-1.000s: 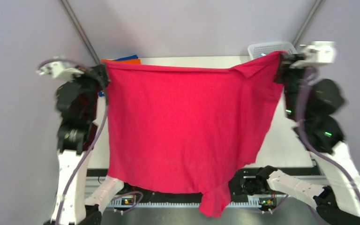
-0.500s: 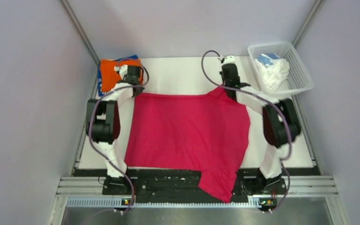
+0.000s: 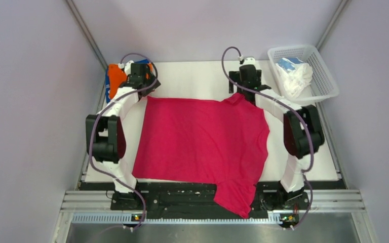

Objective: Fold and stack the t-shirts
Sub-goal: Flatten out the tshirt

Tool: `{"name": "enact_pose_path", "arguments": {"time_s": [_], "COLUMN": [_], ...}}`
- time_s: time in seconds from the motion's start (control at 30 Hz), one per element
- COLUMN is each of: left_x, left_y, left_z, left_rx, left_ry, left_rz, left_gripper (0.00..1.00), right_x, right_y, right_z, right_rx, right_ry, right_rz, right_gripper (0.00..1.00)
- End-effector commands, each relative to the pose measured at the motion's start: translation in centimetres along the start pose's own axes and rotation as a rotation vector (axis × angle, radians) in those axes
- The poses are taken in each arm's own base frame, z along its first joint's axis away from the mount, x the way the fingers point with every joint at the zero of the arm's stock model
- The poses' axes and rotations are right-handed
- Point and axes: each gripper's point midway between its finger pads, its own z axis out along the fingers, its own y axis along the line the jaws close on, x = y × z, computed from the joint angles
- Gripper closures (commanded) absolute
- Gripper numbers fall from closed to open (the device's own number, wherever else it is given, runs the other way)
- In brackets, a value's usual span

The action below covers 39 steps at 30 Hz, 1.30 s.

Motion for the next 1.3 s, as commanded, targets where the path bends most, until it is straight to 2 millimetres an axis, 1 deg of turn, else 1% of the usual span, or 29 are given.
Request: {"name": "enact_pose_path", "arguments": {"time_s": [0.0, 0.07, 0.13, 0.17, 0.2, 0.23, 0.4, 0.53, 0.6, 0.7, 0.8, 0.87, 0.9, 0.93, 0.97, 1.0, 1.03, 1.1, 1.13, 1.2, 1.23, 1.27], "left_x": [-0.5, 1.0, 2.8, 3.5, 4.8, 5.6, 8.3, 10.9, 11.7, 12.3, 12.3, 12.2, 12.2, 12.1, 12.1, 12.0, 11.8, 11.4, 11.3, 10.9, 10.9, 10.8], "left_y": [-2.2, -2.2, -1.9, -1.7, -1.3, -0.9, 1.3, 2.7, 3.3, 3.8, 4.0, 4.1, 4.2, 4.1, 4.1, 3.9, 3.7, 3.4, 3.3, 3.0, 2.9, 2.7], "left_z": [-5.3, -6.3, -6.8, -6.9, -6.9, -7.0, -6.3, -5.6, -5.3, -5.0, -5.0, -5.0, -5.0, -5.0, -5.1, -5.2, -5.3, -5.6, -5.8, -6.1, -6.3, -6.5], "left_rx": [0.181, 0.226, 0.253, 0.26, 0.269, 0.271, 0.214, 0.18, 0.159, 0.143, 0.134, 0.127, 0.123, 0.126, 0.128, 0.133, 0.141, 0.153, 0.159, 0.171, 0.175, 0.185], "left_ry": [0.001, 0.046, 0.096, 0.114, 0.151, 0.172, 0.22, 0.291, 0.312, 0.328, 0.326, 0.321, 0.322, 0.32, 0.322, 0.319, 0.317, 0.311, 0.308, 0.299, 0.298, 0.3], "left_rz": [-0.008, -0.006, 0.001, 0.005, 0.012, 0.016, 0.024, 0.037, 0.041, 0.046, 0.052, 0.055, 0.055, 0.055, 0.054, 0.056, 0.056, 0.055, 0.054, 0.051, 0.049, 0.049], "left_gripper": [0.01, 0.01, 0.01, 0.01, 0.01, 0.01, 0.01, 0.01, 0.01, 0.01, 0.01, 0.01, 0.01, 0.01, 0.01, 0.01, 0.01, 0.01, 0.01, 0.01, 0.01, 0.01], "right_x": [-0.7, 1.2, 2.7, 2.9, 3.3, 3.6, 4.5, 4.9, 4.8, 4.5, 2.6, 0.9, -0.9, -2.1, -2.7, -3.9, -4.7, -6.5, -7.0, -7.2, -6.9, -6.6], "right_y": [1.7, 3.6, 5.3, 5.8, 6.2, 6.5, 7.3, 7.8, 8.1, 8.6, 9.4, 9.8, 10.0, 10.2, 10.3, 10.3, 10.3, 10.0, 9.5, 8.0, 7.2, 6.1], "right_z": [-5.0, -5.9, -6.4, -6.2, -5.8, -5.5, -3.1, -0.9, 0.4, 2.8, 4.7, 6.0, 6.5, 6.8, 7.2, 7.2, 7.1, 6.3, 5.7, 4.2, 3.2, 1.6], "right_rx": [-0.171, -0.285, -0.374, -0.396, -0.41, -0.417, -0.407, -0.392, -0.385, -0.369, -0.381, -0.38, -0.384, -0.383, -0.382, -0.383, -0.381, -0.37, -0.358, -0.308, -0.281, -0.253], "right_ry": [-0.023, 0.032, 0.075, 0.077, 0.091, 0.104, 0.134, 0.144, 0.14, 0.125, 0.095, 0.057, 0.022, 0.005, 0.005, -0.007, -0.009, -0.024, -0.024, -0.017, -0.008, 0.0], "right_rz": [0.192, 0.234, 0.257, 0.269, 0.278, 0.284, 0.299, 0.301, 0.293, 0.28, 0.262, 0.25, 0.244, 0.237, 0.228, 0.218, 0.203, 0.17, 0.16, 0.15, 0.151, 0.155], "right_gripper": [0.01, 0.01, 0.01, 0.01, 0.01, 0.01, 0.01, 0.01, 0.01, 0.01, 0.01, 0.01, 0.01, 0.01, 0.01, 0.01, 0.01, 0.01, 0.01, 0.01, 0.01, 0.01]}}
